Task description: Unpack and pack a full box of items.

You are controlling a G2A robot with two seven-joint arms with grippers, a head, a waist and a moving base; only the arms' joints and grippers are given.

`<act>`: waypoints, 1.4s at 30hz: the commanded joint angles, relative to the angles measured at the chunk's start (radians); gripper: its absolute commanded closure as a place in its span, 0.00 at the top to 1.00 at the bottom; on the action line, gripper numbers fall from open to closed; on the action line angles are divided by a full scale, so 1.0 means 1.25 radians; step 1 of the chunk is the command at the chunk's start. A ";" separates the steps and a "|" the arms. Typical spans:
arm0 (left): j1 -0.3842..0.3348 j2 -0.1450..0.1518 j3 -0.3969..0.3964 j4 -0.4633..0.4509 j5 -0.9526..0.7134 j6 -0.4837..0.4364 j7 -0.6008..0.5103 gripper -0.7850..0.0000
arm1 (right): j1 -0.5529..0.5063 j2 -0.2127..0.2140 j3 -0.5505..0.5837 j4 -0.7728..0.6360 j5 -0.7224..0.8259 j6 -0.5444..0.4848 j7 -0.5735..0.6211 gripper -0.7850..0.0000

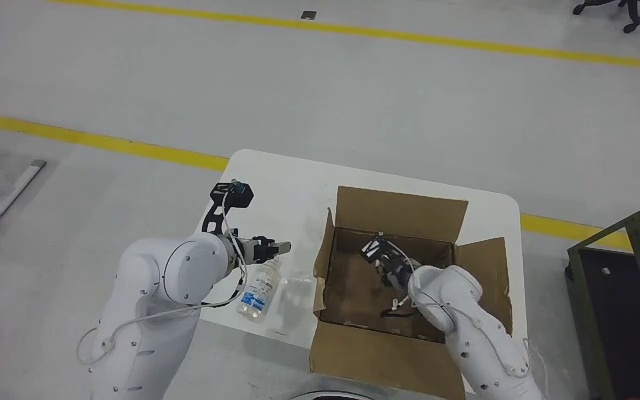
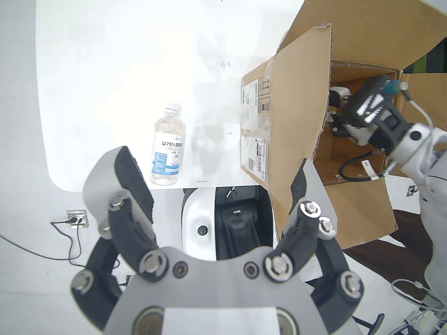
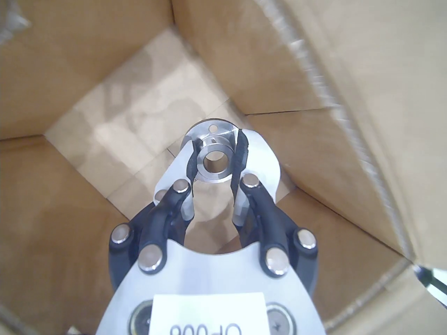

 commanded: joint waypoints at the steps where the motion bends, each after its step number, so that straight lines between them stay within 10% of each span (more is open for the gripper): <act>1: 0.000 0.000 0.000 0.000 0.000 0.000 0.000 1.00 | -0.046 0.008 0.058 -0.070 0.024 -0.010 -0.029 0.00; 10: 0.000 0.000 0.000 0.000 0.000 0.000 0.000 1.00 | -0.208 0.034 0.251 -0.246 0.108 -0.106 -0.149 0.00; 29: 0.000 0.000 0.000 0.000 0.000 0.000 0.000 1.00 | -0.220 0.037 0.257 -0.263 0.110 -0.076 -0.198 0.00; 42: 0.000 0.000 0.000 0.000 0.000 0.000 0.000 1.00 | -0.279 0.056 0.585 -0.334 0.310 -0.071 -0.204 0.00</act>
